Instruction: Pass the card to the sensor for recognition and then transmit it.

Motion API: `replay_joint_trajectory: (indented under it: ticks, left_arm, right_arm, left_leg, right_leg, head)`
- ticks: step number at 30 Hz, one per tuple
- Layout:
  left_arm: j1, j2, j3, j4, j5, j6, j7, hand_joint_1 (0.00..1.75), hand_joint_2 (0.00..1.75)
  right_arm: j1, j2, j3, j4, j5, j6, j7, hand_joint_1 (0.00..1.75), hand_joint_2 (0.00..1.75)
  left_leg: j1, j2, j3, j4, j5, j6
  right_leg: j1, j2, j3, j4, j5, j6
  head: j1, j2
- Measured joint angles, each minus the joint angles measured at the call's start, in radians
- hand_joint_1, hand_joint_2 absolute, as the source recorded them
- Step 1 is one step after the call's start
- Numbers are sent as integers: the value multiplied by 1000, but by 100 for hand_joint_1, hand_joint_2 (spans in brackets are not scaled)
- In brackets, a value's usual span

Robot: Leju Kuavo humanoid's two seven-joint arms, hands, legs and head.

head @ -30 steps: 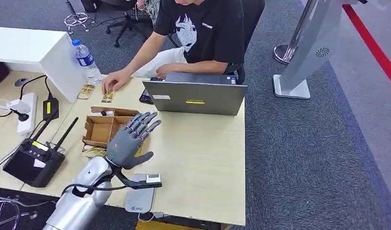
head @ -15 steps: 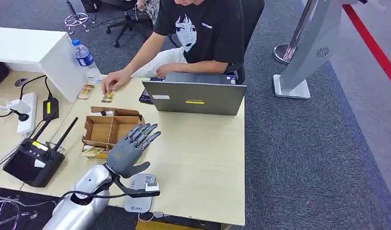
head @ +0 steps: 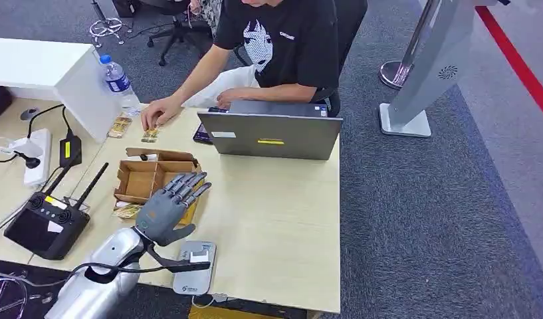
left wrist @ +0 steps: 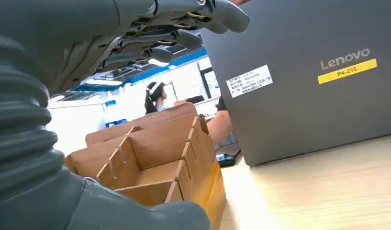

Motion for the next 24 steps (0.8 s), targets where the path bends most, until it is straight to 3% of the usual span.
replay_joint_trajectory:
  ticks: [16, 24]
  left_arm:
    - [7, 44, 19, -5, -13, -21, 17, 0, 175]
    - [55, 111, 74, -79, 23, -61, 31, 0, 175]
  right_arm:
    - [1, 0, -9, 0, -10, -1, -1, 0, 175]
    - [7, 0, -20, -1, -18, -3, -9, 0, 175]
  left_leg:
    - [0, 0, 0, 0, 0, 0]
    - [0, 1, 0, 0, 0, 0]
  right_leg:
    - [0, 0, 0, 0, 0, 0]
    - [0, 0, 0, 0, 0, 0]
  head:
    - [0, 0]
    - [0, 0]
